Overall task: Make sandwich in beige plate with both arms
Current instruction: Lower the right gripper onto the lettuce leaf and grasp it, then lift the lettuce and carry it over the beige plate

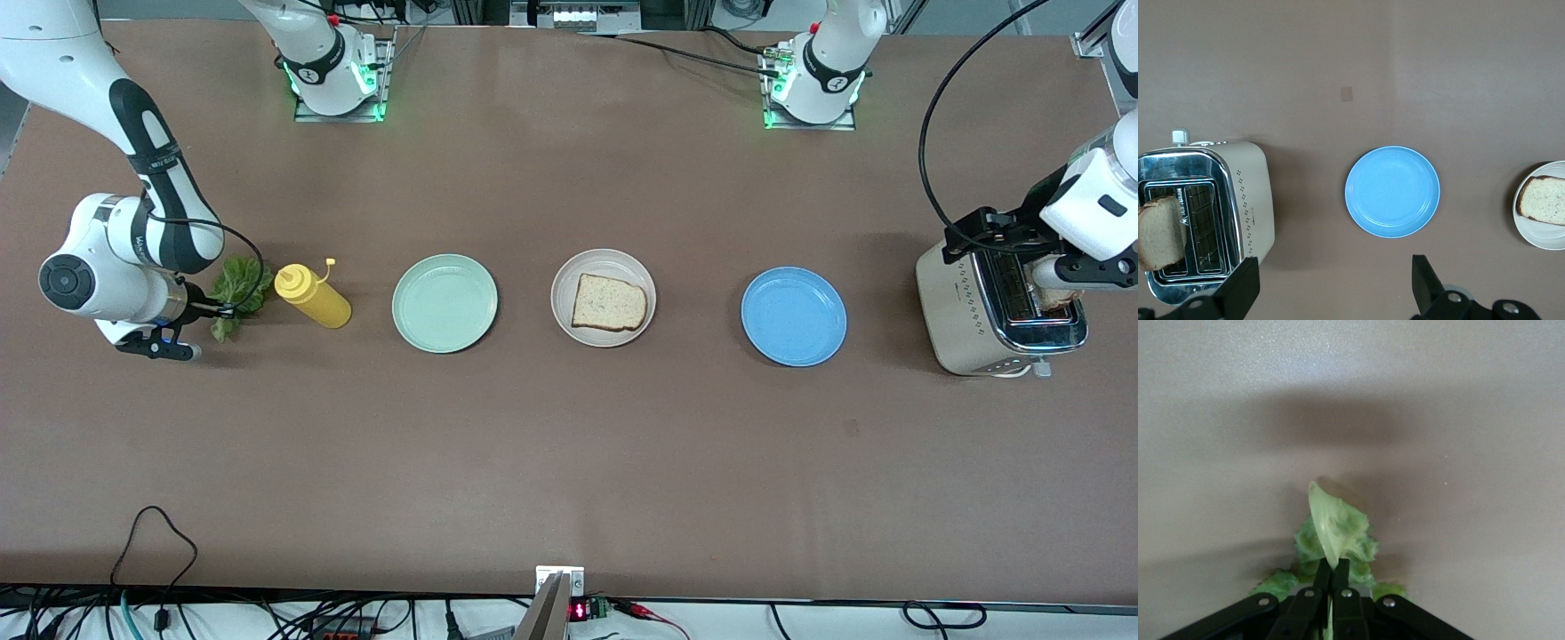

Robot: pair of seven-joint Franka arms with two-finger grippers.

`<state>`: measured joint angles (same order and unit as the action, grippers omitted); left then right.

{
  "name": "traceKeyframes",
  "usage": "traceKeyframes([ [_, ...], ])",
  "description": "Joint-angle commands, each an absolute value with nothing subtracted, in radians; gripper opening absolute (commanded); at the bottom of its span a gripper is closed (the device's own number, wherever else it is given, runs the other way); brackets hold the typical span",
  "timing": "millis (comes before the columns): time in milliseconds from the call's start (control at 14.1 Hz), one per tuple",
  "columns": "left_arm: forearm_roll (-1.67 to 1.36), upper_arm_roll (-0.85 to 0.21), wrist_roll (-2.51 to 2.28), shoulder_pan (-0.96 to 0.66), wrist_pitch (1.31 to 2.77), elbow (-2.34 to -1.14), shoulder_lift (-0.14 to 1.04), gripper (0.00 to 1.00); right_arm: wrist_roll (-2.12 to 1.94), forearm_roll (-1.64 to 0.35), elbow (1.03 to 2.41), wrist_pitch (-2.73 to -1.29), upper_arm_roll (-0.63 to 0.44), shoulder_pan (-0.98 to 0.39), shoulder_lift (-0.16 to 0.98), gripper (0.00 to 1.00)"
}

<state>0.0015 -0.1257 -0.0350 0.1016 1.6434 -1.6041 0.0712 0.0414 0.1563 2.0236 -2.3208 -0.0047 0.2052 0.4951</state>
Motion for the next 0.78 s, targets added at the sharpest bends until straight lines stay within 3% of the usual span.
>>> traceKeyframes([
  [0, 0.011, -0.127, -0.046, 0.104, 1.644, -1.626, 0.051, 1.0, 0.011, 0.173, 2.011, -2.313, -0.002, 0.206, 0.462, 0.0],
  [356, 0.012, -0.127, -0.046, 0.104, 1.621, -1.623, 0.051, 1.0, -0.129, 0.164, 2.005, -2.203, -0.002, 0.216, 0.313, 0.0],
  [711, 0.012, -0.127, -0.046, 0.103, 1.618, -1.621, 0.049, 1.0, -0.124, 0.063, 1.922, -1.915, 0.006, 0.199, 0.178, 0.0],
])
